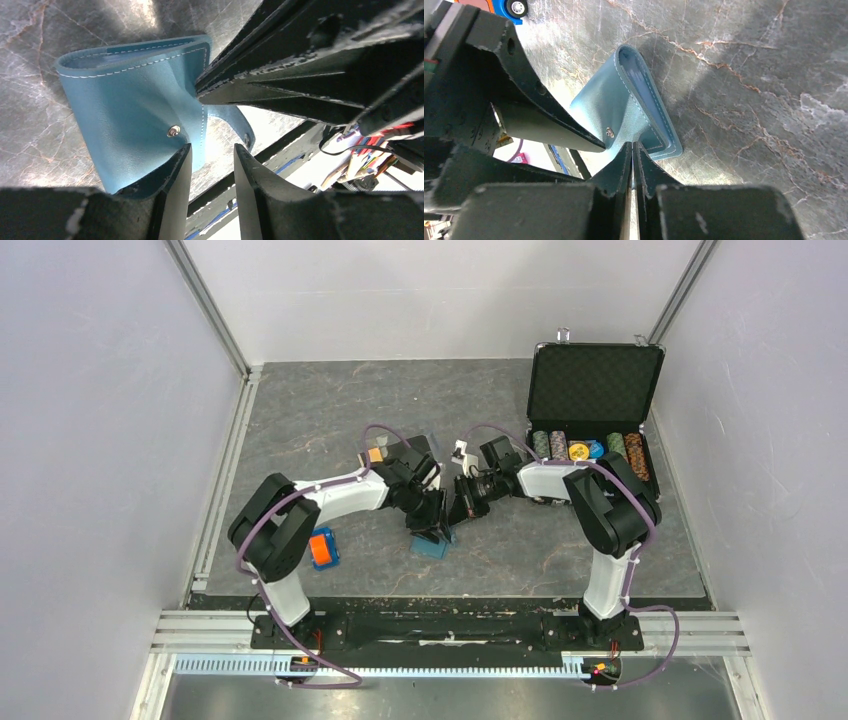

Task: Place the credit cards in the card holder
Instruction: Close the card holder at the center of the board.

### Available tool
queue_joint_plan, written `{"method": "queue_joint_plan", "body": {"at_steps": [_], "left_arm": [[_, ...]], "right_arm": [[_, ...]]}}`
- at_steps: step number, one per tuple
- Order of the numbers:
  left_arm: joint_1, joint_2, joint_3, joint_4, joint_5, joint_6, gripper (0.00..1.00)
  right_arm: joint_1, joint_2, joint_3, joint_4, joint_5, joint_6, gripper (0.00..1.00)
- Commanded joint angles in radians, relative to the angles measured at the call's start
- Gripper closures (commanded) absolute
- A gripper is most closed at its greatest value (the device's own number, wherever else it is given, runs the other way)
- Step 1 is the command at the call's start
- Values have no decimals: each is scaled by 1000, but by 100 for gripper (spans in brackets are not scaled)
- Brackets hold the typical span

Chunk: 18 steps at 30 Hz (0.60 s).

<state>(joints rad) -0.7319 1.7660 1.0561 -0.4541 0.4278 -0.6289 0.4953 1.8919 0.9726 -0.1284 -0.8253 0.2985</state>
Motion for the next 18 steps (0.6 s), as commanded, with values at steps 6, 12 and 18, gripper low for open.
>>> {"method": "queue_joint_plan", "body": {"at_steps": [6, 12, 18], "left_arm": [[-6, -83, -21, 117, 48, -69, 57], [-6, -105, -10, 135, 72, -71, 57], [-11, -91, -10, 78, 32, -48, 57]], "right_arm": [[3, 11, 1, -8, 70, -12, 96], [4, 13, 3, -11, 60, -13, 97], [3, 18, 3, -16, 57, -18, 98]]}}
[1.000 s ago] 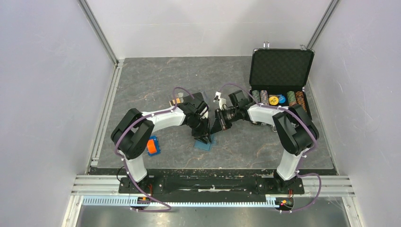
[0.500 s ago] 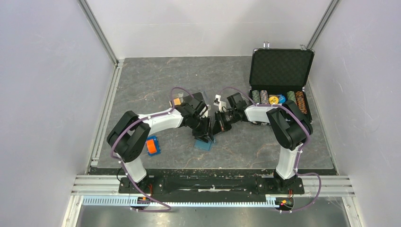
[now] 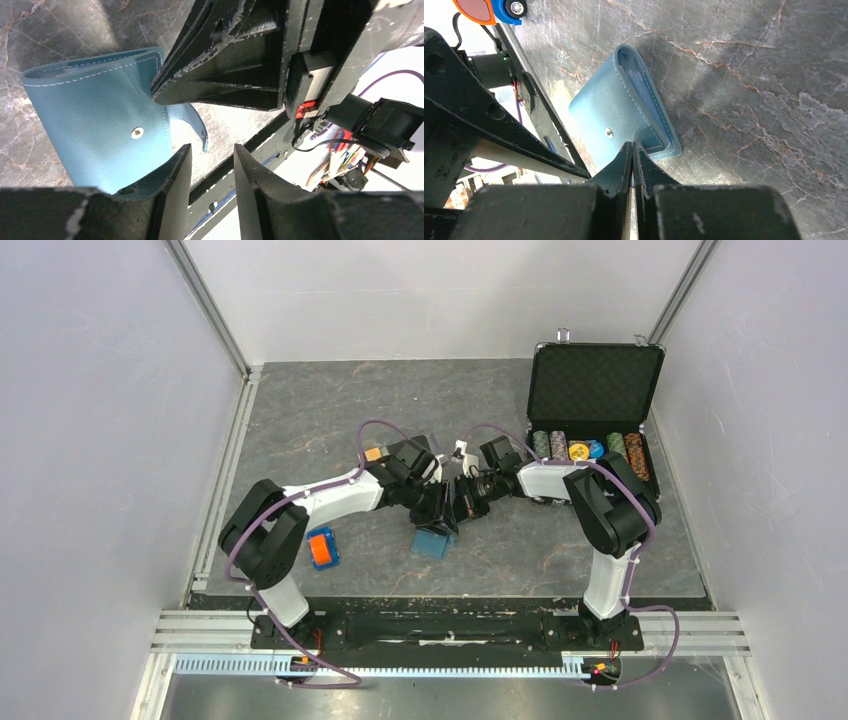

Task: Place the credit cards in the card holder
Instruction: Close the card holder at the center of the board.

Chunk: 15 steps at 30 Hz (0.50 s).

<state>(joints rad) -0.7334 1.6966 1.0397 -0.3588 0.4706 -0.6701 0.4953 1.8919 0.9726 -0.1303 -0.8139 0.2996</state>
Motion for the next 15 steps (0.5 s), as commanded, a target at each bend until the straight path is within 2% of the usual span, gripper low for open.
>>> {"method": "queue_joint_plan", "body": {"at_steps": [1, 5, 8, 11, 12, 15], "left_arm": [[-11, -15, 8, -29, -19, -2, 57], [-23, 8, 19, -49, -28, 18, 58], [-32, 21, 28, -49, -28, 20, 64], [-37, 28, 41, -62, -41, 25, 76], [-37, 29, 45, -68, -45, 28, 85], [-38, 34, 65, -91, -62, 35, 95]], "right_arm": [[3, 18, 2, -15, 45, -20, 98], [3, 17, 3, -16, 45, -20, 98], [3, 16, 3, -16, 48, -19, 98], [3, 16, 1, -16, 47, -19, 98], [4, 16, 1, -15, 47, -20, 98], [3, 16, 1, -17, 47, -20, 98]]}}
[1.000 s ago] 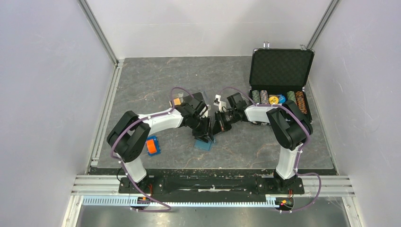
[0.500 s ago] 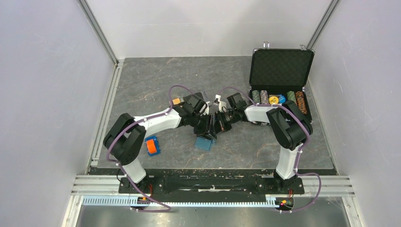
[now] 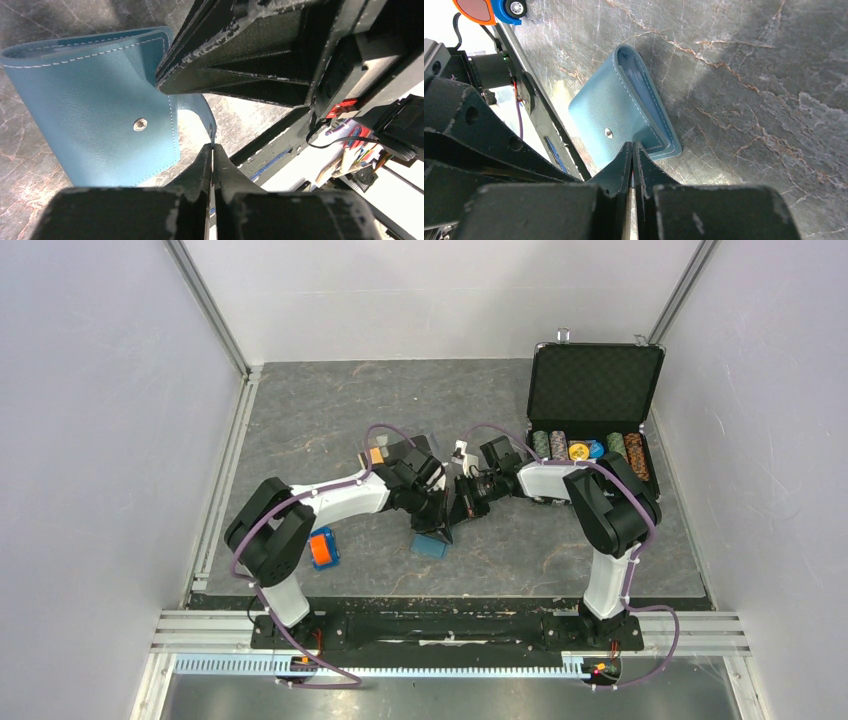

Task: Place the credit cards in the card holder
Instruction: Close the card holder at the center of the board.

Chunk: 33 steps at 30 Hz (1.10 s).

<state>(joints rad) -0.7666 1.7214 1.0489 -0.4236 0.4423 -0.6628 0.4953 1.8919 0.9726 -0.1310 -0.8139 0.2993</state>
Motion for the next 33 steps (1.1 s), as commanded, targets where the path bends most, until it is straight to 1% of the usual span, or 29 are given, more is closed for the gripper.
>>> {"method": "queue_joint_plan", "body": {"at_steps": [1, 8, 19, 33], "left_arm": [[-5, 11, 63, -41, -45, 35, 97], [-5, 10, 115, -154, -137, 77, 98], [4, 3, 94, -163, -235, 36, 98], [20, 76, 108, -181, -238, 38, 98]], "right_arm": [[3, 16, 0, -16, 47, -20, 98], [3, 10, 8, -35, 53, -34, 99], [3, 1, 8, -50, 56, -49, 99], [3, -9, 0, -54, 53, -61, 99]]}}
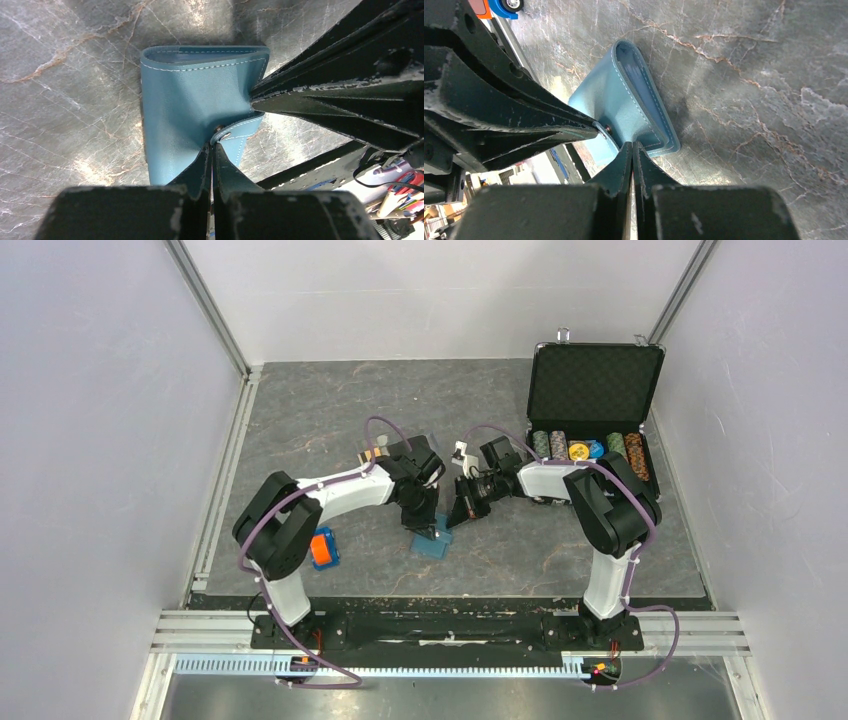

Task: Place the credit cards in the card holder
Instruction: Close the card holder at the center of the board.

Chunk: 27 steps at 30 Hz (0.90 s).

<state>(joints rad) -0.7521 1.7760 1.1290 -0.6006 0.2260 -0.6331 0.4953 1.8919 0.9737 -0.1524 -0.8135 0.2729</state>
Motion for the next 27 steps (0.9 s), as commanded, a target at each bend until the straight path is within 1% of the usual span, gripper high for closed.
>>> {"method": "queue_joint_plan", "body": {"at_steps": [1, 10, 16, 27], "left_arm": [[5, 24, 26, -2, -20, 7, 98], [8, 30, 25, -22, -41, 4, 98], [10, 31, 23, -22, -45, 1, 98], [13, 32, 19, -22, -40, 3, 98]], "right_arm": [[3, -10, -2, -32, 51, -37, 99], [5, -65, -2, 0, -9, -74, 100], [46, -110, 6, 10, -30, -111, 100], [113, -37, 26, 5, 23, -104, 100]]}}
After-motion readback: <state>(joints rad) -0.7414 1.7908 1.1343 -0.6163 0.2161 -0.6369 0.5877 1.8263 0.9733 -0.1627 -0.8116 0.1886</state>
